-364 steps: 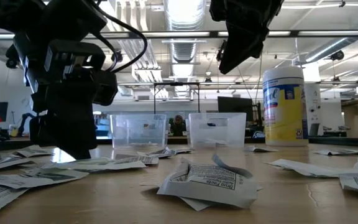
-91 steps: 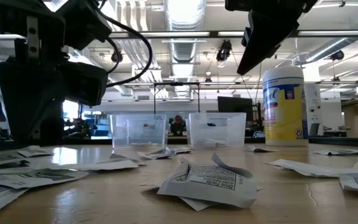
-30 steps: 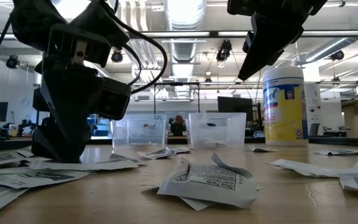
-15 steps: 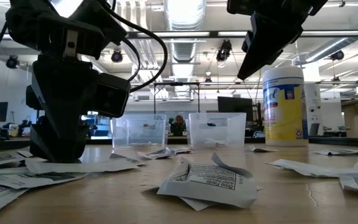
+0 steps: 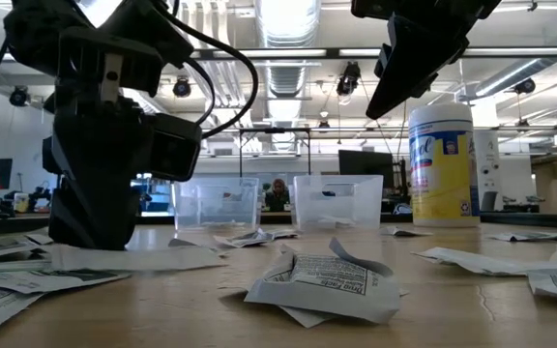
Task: Pick & Place First Aid Supplies
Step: Put the green bandage pack into the left transparent bin
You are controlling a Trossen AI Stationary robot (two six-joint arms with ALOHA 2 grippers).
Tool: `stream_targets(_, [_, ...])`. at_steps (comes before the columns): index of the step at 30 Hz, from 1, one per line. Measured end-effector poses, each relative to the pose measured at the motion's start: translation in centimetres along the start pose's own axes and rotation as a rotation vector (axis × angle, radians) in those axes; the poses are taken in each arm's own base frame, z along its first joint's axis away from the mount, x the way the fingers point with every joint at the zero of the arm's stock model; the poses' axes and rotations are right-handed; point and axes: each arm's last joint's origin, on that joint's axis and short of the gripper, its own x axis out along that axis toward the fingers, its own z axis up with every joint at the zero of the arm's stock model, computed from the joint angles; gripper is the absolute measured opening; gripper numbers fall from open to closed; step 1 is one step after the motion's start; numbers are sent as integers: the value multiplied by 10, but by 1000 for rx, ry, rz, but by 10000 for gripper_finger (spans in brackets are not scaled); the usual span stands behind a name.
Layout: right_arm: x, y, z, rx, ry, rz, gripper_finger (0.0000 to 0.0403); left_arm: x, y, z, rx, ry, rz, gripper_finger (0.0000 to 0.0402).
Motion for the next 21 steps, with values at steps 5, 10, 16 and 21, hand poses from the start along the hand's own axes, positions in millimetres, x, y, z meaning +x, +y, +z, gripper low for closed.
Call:
stream_targets(5, [0,0,0,0,0,0,57,0,0,0,5,-4,3,22])
stream_targets(10, [0,0,0,0,0,0,57,0,0,0,5,-5,4,5])
stream_targets(16, [0,0,1,5,-6,3,57,-1,-1,0,18,-4,-3,1])
stream_targets(21, [4,4,0,11,-22,18,57,-5,-3,0,32,-1,-14,3])
